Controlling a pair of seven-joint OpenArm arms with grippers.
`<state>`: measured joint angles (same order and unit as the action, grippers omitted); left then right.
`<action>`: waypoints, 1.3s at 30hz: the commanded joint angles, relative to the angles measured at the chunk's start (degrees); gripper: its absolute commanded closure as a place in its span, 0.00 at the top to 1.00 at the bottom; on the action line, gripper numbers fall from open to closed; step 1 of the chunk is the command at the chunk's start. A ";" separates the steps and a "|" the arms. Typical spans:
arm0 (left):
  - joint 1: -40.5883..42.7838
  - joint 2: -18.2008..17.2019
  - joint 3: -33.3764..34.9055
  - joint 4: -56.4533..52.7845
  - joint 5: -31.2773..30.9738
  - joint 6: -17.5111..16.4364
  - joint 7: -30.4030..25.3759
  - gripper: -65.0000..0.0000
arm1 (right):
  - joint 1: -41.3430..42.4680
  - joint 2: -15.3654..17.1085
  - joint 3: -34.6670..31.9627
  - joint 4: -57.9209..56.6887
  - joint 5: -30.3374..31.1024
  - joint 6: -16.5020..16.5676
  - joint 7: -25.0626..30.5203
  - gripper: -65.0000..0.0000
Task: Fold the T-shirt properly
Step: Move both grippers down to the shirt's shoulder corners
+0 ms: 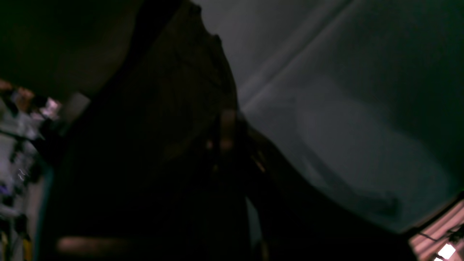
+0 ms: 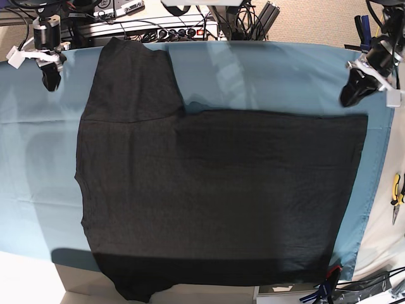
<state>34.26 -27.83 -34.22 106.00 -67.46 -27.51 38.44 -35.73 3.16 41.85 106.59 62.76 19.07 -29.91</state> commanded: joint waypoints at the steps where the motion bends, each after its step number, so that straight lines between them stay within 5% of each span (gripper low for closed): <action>1: -0.85 -1.29 -0.46 0.72 0.37 -0.44 -2.25 0.00 | -0.31 0.50 0.48 0.96 0.28 0.66 1.62 0.00; 15: -8.72 1.36 -0.46 0.72 23.28 6.05 -7.54 0.00 | -0.33 0.48 0.48 0.96 -7.98 0.61 2.73 0.00; 24: -8.72 3.72 -0.46 0.72 24.26 6.36 -7.56 0.00 | -0.33 0.48 0.48 0.96 -10.16 0.59 3.13 0.00; 34: -8.74 6.19 -0.50 0.72 24.22 13.94 -7.48 0.00 | -0.33 0.48 0.48 0.96 -11.45 0.57 3.39 0.00; 39: -8.72 8.44 -0.59 0.48 22.99 14.43 -6.78 0.00 | -0.33 0.46 0.48 0.96 -11.43 0.55 3.04 0.00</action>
<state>25.71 -18.57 -34.30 105.78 -43.62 -12.67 32.97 -35.73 2.98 41.85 106.59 50.81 19.09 -28.42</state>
